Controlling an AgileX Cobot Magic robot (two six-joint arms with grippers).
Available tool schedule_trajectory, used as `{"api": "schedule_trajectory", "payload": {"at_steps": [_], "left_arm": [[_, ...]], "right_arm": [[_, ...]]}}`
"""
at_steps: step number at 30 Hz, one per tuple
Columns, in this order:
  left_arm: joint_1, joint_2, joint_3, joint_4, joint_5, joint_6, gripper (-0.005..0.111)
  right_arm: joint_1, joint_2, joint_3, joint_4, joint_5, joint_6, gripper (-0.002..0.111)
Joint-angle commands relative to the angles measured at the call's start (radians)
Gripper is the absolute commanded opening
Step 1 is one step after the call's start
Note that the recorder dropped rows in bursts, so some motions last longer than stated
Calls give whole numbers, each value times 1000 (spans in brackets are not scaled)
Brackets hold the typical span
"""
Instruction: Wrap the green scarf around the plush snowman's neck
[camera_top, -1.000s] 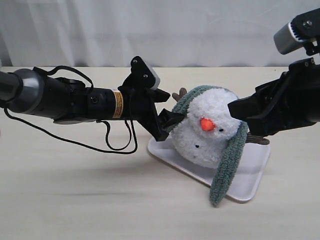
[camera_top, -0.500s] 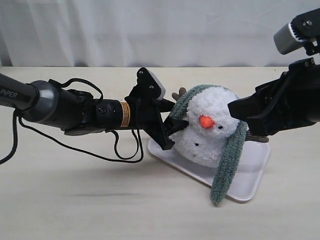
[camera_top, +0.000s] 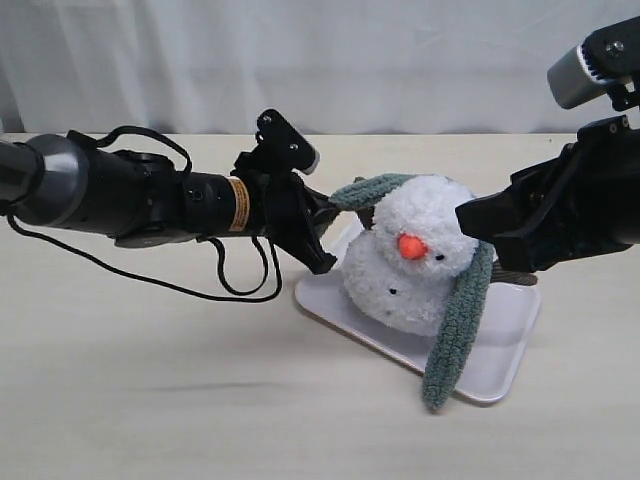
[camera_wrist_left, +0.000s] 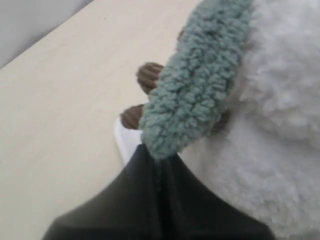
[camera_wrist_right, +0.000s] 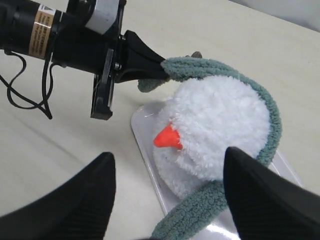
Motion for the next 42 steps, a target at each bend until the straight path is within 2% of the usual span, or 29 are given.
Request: {"api": "schedule_trajectory", "payload": {"at_steps": [1, 4, 11, 24, 33, 42], "left_arm": [[-2, -41, -7, 0, 65, -97, 0], [-8, -44, -7, 81, 65, -183, 0], [-59, -44, -7, 423, 78, -462, 0], [-78, -37, -7, 731, 77, -856, 0], [-78, -37, -7, 784, -7, -948, 0], [-78, -37, 10, 811, -12, -1042, 0]], "right_arm": [[1, -2, 4, 3, 0, -1, 60], [1, -2, 4, 3, 0, -1, 60], [1, -2, 4, 3, 0, -1, 60], [1, -2, 4, 3, 2, -1, 60], [1, -2, 4, 3, 4, 1, 60], [1, -2, 4, 7, 4, 1, 60]]}}
